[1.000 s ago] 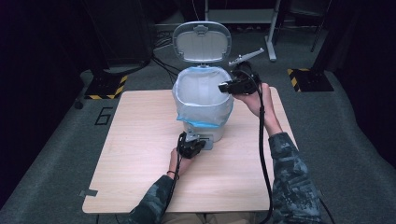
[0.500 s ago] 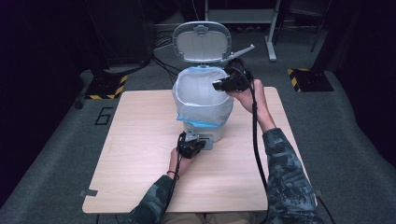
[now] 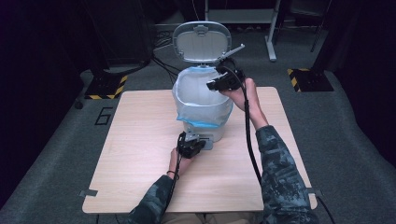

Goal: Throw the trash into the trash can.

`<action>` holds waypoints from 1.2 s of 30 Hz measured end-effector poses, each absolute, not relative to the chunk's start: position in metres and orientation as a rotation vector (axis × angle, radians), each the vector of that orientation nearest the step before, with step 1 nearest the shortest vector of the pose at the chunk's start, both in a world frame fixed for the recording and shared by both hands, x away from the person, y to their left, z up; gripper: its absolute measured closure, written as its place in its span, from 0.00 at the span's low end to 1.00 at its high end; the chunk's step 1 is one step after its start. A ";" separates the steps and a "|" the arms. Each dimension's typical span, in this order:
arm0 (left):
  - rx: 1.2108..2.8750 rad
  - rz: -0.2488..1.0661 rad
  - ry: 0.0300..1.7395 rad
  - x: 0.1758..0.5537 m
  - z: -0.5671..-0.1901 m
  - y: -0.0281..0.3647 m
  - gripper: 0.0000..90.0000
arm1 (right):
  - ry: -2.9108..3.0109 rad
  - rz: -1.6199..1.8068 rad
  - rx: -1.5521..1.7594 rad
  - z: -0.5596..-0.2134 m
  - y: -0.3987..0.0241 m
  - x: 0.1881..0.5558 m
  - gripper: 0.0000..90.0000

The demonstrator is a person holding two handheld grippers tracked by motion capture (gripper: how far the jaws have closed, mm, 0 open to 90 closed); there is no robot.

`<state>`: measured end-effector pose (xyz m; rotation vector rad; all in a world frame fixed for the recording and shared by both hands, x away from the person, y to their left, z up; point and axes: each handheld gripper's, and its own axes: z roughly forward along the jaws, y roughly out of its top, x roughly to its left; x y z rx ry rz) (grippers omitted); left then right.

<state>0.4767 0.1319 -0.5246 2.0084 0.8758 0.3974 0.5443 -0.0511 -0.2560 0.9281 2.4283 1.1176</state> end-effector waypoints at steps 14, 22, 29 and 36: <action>2.007 0.387 0.879 0.477 -0.525 0.133 1.00 | 2.456 1.054 0.938 -0.269 -0.029 0.560 0.85; 2.004 0.384 0.881 0.478 -0.525 0.133 1.00 | 2.466 1.023 0.953 -0.276 -0.020 0.568 0.85; 2.004 0.382 0.882 0.477 -0.525 0.133 1.00 | 2.478 1.009 0.970 -0.282 -0.011 0.573 0.85; 2.004 0.382 0.882 0.477 -0.525 0.133 1.00 | 2.482 0.992 0.984 -0.287 -0.004 0.577 0.85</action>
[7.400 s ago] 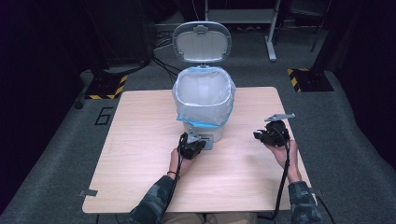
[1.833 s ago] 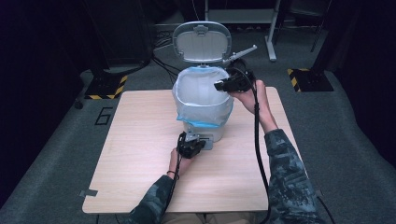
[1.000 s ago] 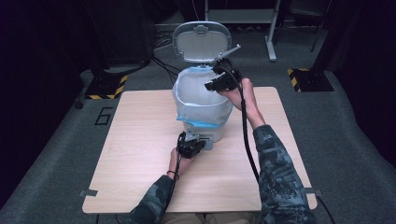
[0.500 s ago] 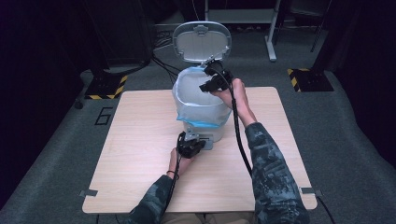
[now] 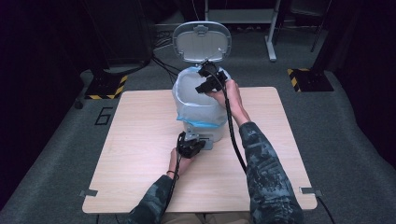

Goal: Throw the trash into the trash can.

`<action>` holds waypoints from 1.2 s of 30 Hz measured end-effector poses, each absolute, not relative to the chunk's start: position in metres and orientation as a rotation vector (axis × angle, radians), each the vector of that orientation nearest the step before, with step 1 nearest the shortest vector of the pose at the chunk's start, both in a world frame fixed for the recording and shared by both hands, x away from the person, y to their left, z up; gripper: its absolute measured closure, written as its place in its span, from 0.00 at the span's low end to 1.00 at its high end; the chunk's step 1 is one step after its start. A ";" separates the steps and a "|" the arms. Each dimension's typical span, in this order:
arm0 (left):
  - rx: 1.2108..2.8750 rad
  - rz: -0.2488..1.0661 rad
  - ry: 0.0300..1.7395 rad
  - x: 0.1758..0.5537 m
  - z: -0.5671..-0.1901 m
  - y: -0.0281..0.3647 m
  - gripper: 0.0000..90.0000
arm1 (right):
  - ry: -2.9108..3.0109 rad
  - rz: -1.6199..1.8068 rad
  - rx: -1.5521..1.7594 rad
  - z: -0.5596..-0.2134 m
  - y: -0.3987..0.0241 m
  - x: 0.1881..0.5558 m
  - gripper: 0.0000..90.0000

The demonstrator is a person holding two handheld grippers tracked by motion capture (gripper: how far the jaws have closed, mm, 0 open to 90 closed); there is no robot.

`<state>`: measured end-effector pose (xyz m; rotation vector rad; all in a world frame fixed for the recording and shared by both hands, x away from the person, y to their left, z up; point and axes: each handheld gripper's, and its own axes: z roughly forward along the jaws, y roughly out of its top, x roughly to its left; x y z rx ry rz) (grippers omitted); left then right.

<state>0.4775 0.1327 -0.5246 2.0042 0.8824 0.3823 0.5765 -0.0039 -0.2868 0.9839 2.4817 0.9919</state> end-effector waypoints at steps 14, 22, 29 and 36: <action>2.003 0.380 0.884 0.478 -0.525 0.133 1.00 | 2.484 0.985 0.993 -0.289 -0.002 0.579 0.80; 2.003 0.381 0.883 0.478 -0.525 0.133 1.00 | 2.467 1.047 0.967 -0.282 -0.007 0.570 0.10; 2.003 0.379 0.884 0.478 -0.525 0.133 1.00 | 2.446 1.081 0.915 -0.272 -0.017 0.554 0.00; 2.003 0.380 0.885 0.478 -0.525 0.133 1.00 | 2.393 1.146 0.883 -0.260 -0.037 0.531 0.00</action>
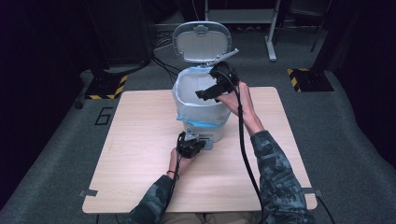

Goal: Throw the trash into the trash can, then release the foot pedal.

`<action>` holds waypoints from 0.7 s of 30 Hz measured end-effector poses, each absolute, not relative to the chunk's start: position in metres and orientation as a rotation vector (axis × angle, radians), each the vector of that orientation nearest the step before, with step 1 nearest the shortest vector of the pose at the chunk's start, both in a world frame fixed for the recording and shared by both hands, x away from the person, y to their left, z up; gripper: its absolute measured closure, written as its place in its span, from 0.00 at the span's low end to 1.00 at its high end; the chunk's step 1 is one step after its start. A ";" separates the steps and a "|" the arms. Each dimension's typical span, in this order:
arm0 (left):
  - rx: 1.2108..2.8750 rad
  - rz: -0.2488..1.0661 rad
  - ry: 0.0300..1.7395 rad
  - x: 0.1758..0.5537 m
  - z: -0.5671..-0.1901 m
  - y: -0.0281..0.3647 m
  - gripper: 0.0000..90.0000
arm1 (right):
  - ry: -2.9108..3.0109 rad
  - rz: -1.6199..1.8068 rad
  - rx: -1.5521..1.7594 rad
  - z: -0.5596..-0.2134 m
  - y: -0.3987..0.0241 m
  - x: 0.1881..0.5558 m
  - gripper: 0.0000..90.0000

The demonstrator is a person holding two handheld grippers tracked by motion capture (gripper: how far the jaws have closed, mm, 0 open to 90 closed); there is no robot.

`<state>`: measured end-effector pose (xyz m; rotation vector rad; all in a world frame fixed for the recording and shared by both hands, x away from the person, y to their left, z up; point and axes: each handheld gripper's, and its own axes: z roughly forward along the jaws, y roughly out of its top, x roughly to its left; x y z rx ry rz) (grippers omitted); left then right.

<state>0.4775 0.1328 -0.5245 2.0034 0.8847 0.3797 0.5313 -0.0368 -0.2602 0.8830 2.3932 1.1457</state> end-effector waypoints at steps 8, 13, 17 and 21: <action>2.001 0.387 0.884 0.477 -0.525 0.132 1.00 | 2.337 1.163 0.886 -0.264 -0.064 0.507 0.00; 2.000 0.386 0.885 0.478 -0.525 0.132 1.00 | 2.307 1.176 0.896 -0.275 -0.084 0.499 0.00; 1.999 0.380 0.887 0.478 -0.525 0.133 1.00 | 2.293 1.173 0.916 -0.281 -0.094 0.494 0.00; 1.992 0.374 0.893 0.478 -0.525 0.133 1.00 | 2.280 1.165 0.947 -0.293 -0.111 0.488 0.00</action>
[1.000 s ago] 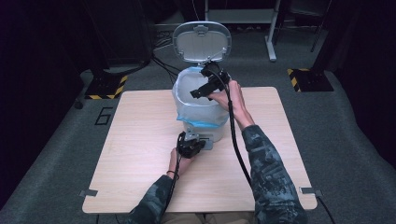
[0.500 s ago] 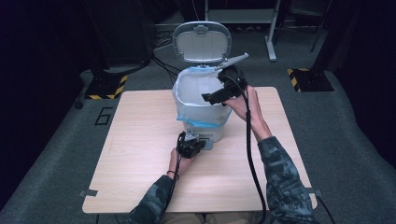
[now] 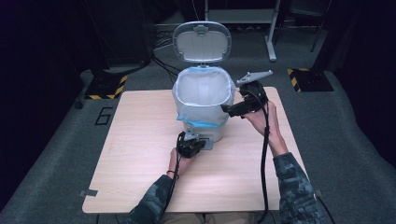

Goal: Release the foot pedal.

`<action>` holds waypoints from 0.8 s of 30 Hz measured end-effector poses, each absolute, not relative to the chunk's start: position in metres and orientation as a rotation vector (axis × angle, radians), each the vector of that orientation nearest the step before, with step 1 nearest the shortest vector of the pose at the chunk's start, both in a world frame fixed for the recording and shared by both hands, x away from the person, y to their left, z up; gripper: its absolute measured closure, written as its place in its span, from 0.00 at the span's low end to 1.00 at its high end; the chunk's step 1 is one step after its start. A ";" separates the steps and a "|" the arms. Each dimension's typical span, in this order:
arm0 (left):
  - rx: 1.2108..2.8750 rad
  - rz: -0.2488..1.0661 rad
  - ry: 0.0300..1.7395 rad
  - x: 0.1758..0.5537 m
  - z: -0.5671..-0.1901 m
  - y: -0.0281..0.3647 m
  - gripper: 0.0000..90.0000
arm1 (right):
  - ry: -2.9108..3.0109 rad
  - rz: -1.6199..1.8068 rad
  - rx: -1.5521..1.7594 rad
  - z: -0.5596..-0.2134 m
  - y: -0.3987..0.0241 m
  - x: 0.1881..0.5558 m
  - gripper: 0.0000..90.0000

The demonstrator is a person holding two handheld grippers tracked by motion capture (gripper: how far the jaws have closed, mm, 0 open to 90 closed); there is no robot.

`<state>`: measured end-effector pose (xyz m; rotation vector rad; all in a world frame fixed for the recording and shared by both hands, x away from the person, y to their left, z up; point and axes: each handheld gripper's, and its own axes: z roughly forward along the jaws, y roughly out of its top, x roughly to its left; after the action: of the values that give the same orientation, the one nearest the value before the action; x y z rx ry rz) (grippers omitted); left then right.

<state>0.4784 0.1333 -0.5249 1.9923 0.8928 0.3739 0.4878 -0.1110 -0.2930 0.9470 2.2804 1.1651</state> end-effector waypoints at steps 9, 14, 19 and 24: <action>1.980 0.330 0.902 0.481 -0.525 0.136 1.00 | 2.269 1.149 0.995 -0.316 -0.131 0.478 0.00; 1.983 0.332 0.903 0.481 -0.525 0.136 1.00 | 2.252 1.138 1.030 -0.329 -0.142 0.471 0.00; 1.981 0.328 0.901 0.481 -0.525 0.136 1.00 | 2.242 1.134 1.056 -0.341 -0.154 0.464 0.00; 1.982 0.334 0.906 0.481 -0.525 0.136 1.00 | 2.232 1.132 1.088 -0.352 -0.165 0.457 0.00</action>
<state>0.4808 0.1359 -0.5248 1.9815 0.9061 0.3339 0.4573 -0.1654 -0.3521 1.0875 2.2316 1.1318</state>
